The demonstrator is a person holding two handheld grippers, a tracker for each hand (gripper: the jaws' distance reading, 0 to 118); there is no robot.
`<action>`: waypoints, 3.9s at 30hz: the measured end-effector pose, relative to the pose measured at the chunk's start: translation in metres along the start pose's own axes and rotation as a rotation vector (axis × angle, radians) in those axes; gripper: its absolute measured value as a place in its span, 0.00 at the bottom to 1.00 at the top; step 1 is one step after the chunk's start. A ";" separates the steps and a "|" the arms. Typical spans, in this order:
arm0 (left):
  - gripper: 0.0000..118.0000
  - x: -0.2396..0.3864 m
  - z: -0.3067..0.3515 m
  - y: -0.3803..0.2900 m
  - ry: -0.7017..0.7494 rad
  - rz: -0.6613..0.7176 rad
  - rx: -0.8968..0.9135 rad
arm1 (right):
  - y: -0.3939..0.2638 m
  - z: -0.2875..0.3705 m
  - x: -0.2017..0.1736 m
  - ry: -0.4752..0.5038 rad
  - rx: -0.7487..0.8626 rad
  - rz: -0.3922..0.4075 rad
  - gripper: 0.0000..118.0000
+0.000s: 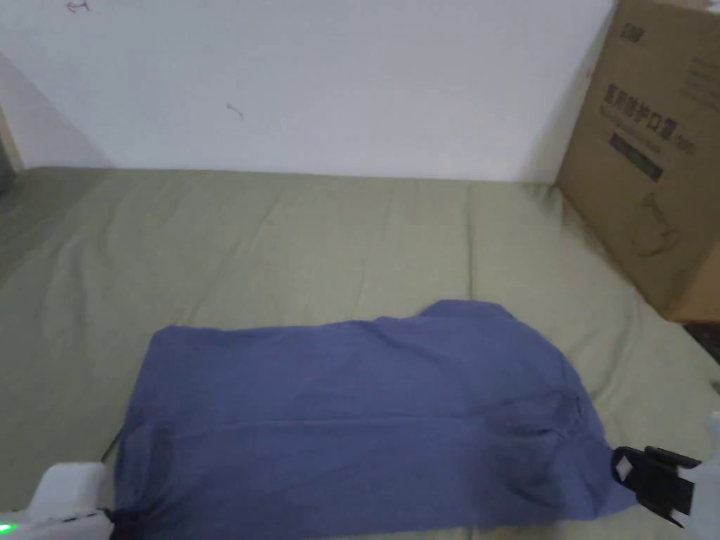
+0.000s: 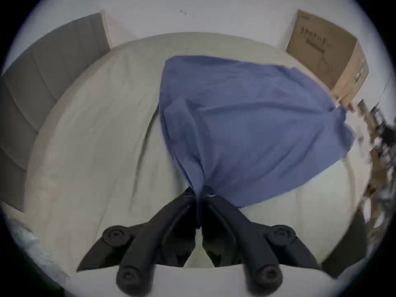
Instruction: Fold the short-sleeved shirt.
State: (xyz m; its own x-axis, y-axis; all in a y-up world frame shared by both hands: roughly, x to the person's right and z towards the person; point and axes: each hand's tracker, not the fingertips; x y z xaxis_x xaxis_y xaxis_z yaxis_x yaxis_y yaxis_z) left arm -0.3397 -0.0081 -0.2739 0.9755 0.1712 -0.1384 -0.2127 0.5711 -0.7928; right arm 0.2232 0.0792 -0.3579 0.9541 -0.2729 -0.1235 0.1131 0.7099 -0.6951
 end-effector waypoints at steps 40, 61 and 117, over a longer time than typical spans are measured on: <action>0.02 -0.019 0.094 -0.052 -0.062 0.052 -0.194 | -0.056 0.041 0.104 -0.074 -0.427 -0.092 0.05; 0.00 0.073 0.182 0.043 -0.226 0.017 0.465 | 0.023 0.097 -0.028 0.157 0.178 0.116 0.03; 0.00 -0.029 -0.002 0.147 -0.064 -0.117 0.032 | 0.153 -0.204 0.026 0.019 -0.259 -0.045 0.01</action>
State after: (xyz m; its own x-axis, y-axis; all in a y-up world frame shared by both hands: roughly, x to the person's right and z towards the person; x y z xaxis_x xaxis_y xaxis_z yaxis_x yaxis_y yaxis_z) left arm -0.3995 0.0689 -0.3875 0.9884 0.1518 -0.0070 -0.1000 0.6150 -0.7822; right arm 0.2081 0.0483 -0.6124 0.9442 -0.3139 -0.0996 0.0781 0.5073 -0.8582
